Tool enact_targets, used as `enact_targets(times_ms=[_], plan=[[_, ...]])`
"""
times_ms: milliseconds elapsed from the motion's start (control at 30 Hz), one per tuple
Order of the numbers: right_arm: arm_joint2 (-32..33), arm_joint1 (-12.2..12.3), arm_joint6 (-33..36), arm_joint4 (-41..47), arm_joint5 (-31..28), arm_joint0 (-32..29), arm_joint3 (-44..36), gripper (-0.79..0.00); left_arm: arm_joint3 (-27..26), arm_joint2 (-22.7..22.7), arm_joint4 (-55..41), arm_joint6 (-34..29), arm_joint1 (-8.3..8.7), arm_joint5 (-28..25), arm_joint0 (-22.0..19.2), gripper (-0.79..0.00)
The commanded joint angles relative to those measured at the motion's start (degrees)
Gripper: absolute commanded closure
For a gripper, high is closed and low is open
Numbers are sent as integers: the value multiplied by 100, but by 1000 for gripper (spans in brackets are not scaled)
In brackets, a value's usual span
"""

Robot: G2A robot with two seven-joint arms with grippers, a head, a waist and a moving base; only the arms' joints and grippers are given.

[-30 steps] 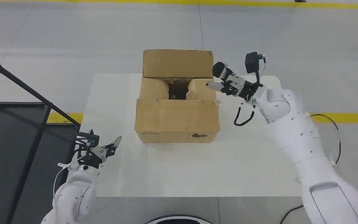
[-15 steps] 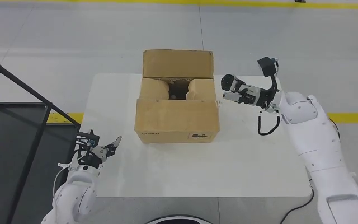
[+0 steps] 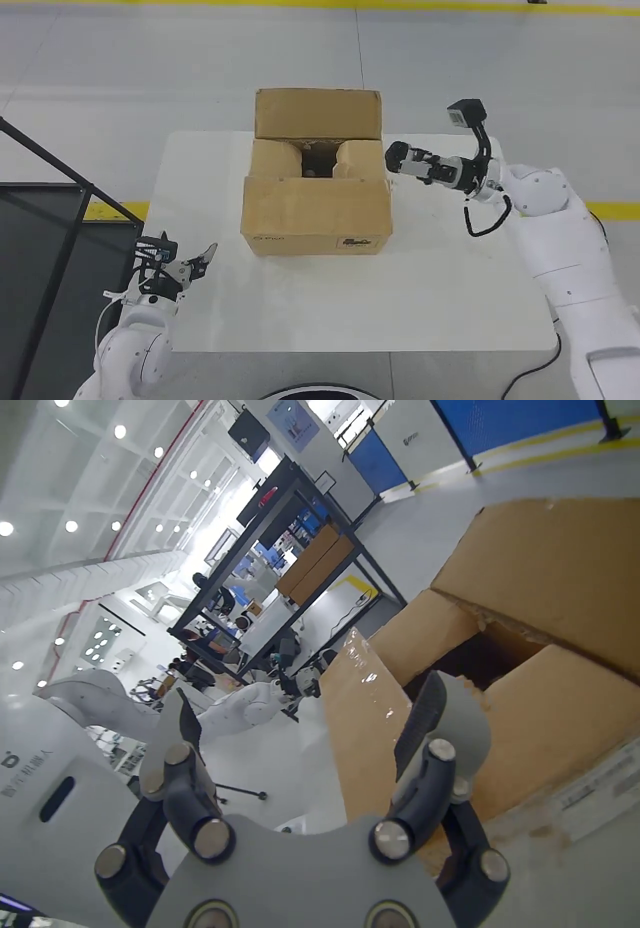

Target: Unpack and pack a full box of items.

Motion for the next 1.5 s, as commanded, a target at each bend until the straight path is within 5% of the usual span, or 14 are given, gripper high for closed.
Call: enact_targets(times_ms=[0, 633, 1467], plan=[[-57, 14, 340, 156, 339, 104, 35, -785, 0, 0, 0, 0, 0, 0, 0, -785], [-106, 67, -57, -713, 388, 162, 351, -785, 0, 0, 0, 0, 0, 0, 0, -785], [-610, -321, 80, -526, 80, 455, 1250, -785, 0, 0, 0, 0, 0, 0, 0, -785]])
